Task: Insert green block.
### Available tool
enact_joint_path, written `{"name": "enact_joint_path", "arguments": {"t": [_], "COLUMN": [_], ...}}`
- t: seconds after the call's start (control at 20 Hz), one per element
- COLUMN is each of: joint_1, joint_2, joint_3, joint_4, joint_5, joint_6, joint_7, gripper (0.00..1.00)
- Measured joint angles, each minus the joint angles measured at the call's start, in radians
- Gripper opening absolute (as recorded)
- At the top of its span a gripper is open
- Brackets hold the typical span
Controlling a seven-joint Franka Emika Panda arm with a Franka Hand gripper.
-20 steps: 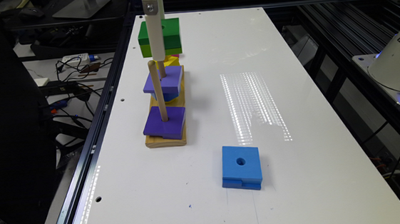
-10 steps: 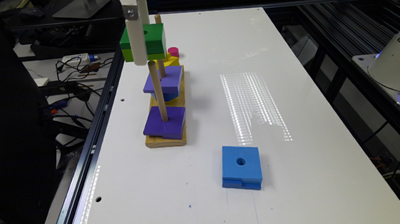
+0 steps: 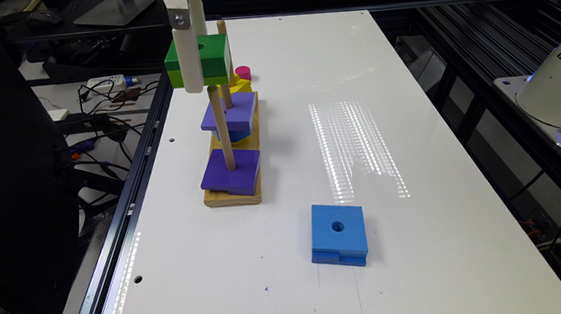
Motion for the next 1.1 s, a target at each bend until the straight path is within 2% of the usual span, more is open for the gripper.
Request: {"name": "enact_joint_path", "arguments": {"t": [0.7,1.1], "joint_1": [0.001,0.001], "joint_2": [0.019,0.033], "joint_3": [0.000,0.000], "joint_4": [0.000,0.000], "joint_5": [-0.0014,-0.0059], "joint_6": [0.011,0.022], "joint_7": [0.000,0.000], "gripper": [0.00,0.00]}}
